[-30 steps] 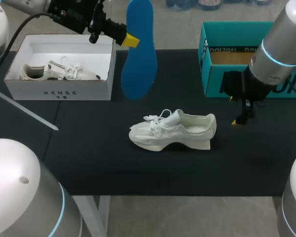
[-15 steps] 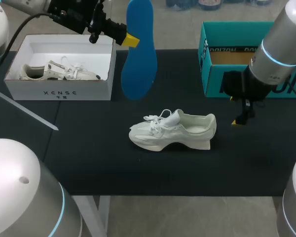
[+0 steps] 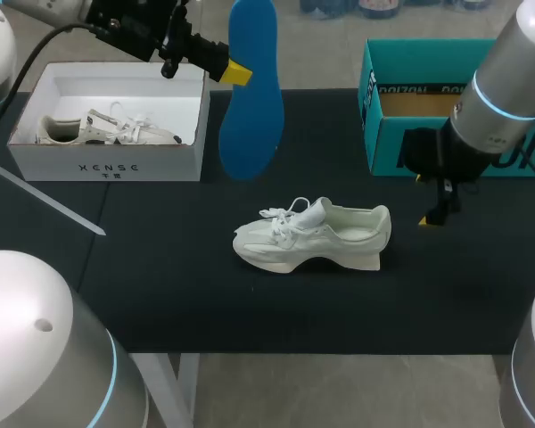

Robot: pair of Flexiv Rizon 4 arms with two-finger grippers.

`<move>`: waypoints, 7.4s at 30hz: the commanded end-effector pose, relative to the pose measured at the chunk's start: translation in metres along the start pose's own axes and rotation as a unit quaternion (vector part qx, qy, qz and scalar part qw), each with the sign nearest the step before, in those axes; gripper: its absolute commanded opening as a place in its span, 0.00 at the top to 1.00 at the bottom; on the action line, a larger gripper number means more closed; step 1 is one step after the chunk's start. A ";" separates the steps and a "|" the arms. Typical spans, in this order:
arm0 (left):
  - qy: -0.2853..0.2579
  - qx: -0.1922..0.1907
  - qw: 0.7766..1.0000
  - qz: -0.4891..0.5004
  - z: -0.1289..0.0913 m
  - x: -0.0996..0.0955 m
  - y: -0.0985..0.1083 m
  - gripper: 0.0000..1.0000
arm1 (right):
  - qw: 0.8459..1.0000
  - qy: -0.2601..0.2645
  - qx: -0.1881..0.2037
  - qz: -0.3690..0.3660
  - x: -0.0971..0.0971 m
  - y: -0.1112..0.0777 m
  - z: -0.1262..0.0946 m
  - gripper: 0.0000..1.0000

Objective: Take the shoe out of the shoebox, open the shoe tongue, remove and reinsert the insole, then place the shoe into the shoebox

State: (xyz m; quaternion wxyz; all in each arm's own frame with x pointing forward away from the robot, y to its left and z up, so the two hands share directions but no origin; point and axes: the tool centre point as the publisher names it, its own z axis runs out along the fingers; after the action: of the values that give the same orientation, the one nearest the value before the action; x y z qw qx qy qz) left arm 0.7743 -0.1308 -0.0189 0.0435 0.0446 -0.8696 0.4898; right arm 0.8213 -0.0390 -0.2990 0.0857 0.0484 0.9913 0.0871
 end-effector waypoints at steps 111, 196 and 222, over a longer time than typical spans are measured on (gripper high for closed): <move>-0.001 -0.001 1.000 0.000 0.000 0.001 0.000 1.00 | 1.000 -0.001 0.001 0.000 0.000 0.000 0.000 0.00; 0.039 0.025 0.999 0.012 0.028 0.004 -0.019 1.00 | 1.000 -0.010 0.026 -0.007 0.014 0.012 -0.025 0.00; 0.039 0.017 0.999 0.009 0.028 0.005 -0.020 1.00 | 0.999 0.008 0.040 -0.030 -0.015 0.070 0.011 0.00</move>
State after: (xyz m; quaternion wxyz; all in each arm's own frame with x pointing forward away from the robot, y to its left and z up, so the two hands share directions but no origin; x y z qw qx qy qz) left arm 0.7704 -0.1647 -0.0157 0.0721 0.0185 -0.8590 0.5066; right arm 0.8245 0.0086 -0.2807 0.0914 0.0180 0.9937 0.0625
